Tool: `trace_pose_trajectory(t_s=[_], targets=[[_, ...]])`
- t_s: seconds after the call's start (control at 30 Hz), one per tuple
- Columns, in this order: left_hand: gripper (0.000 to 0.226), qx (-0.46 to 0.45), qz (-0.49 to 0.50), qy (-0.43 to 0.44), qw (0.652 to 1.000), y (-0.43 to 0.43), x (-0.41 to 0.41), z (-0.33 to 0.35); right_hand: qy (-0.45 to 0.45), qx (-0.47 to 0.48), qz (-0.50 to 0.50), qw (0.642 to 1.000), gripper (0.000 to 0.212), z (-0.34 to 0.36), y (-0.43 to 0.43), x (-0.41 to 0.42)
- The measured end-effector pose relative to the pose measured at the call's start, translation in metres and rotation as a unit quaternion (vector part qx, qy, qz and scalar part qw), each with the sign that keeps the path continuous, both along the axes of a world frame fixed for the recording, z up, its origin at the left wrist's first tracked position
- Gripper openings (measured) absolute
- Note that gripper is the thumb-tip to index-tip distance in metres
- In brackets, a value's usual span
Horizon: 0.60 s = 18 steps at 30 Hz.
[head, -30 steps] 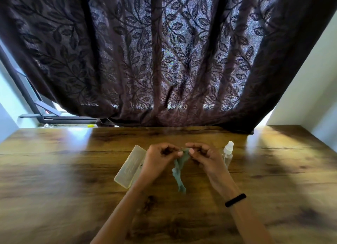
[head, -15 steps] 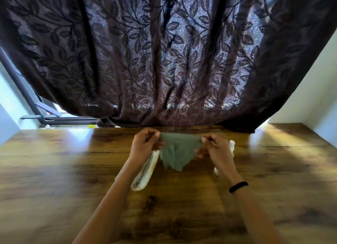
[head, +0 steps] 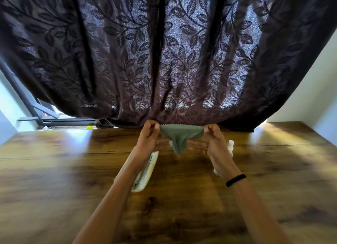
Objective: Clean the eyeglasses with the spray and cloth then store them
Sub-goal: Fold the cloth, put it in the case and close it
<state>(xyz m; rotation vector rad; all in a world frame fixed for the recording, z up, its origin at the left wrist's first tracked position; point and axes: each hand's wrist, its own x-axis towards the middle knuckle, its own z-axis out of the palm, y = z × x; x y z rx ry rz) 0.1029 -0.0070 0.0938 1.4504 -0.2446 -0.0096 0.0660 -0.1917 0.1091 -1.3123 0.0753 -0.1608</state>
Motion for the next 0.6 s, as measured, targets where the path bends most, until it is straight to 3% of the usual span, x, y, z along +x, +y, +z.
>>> trace_pose_trajectory(t_s=[0.23,0.37,0.6], targets=[[0.016,0.026,0.001,-0.005,1.000,0.000,-0.006,-0.007,0.020,0.005,0.017,1.000,0.014,-0.004,0.000,-0.004],[0.017,0.064,0.027,-0.027,0.997,0.001,-0.005,-0.012,-0.002,-0.056,-0.001,0.998,0.014,-0.009,0.001,-0.003],[0.010,0.213,0.118,-0.166,0.956,-0.001,-0.004,-0.004,-0.076,-0.169,-0.023,0.982,0.023,-0.016,-0.004,0.007]])
